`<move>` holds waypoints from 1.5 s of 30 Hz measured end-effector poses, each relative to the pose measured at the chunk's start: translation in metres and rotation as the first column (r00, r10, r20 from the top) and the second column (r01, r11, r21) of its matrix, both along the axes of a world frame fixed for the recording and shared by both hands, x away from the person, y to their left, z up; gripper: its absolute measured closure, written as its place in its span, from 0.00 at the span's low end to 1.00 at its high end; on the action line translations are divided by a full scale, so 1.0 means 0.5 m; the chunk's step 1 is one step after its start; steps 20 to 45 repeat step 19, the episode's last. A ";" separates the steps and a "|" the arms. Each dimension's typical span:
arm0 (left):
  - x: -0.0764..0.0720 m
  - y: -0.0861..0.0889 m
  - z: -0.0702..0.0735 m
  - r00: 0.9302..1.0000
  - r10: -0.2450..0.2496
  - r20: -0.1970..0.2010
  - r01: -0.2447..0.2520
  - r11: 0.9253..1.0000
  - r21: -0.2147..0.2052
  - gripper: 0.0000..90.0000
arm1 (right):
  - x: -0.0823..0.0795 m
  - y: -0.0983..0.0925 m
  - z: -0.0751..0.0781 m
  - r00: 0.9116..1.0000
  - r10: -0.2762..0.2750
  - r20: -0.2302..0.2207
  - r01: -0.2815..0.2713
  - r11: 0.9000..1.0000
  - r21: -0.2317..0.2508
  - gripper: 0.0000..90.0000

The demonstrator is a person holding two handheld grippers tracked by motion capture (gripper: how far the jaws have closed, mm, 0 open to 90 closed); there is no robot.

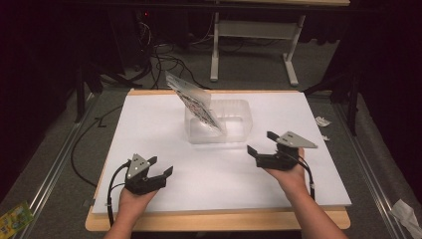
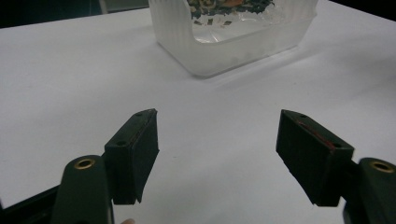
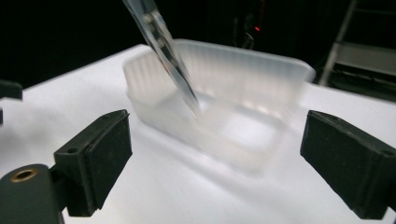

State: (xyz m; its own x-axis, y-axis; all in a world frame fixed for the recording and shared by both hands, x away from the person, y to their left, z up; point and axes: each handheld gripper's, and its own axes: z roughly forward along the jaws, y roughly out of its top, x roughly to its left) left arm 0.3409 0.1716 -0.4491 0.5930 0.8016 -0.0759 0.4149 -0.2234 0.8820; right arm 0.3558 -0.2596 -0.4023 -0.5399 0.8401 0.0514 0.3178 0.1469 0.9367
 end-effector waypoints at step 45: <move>0.010 -0.017 -0.011 0.999 -0.009 -0.034 0.009 1.000 0.002 0.30 | -0.092 -0.129 -0.084 0.990 -0.132 -0.045 0.131 0.991 -0.024 0.11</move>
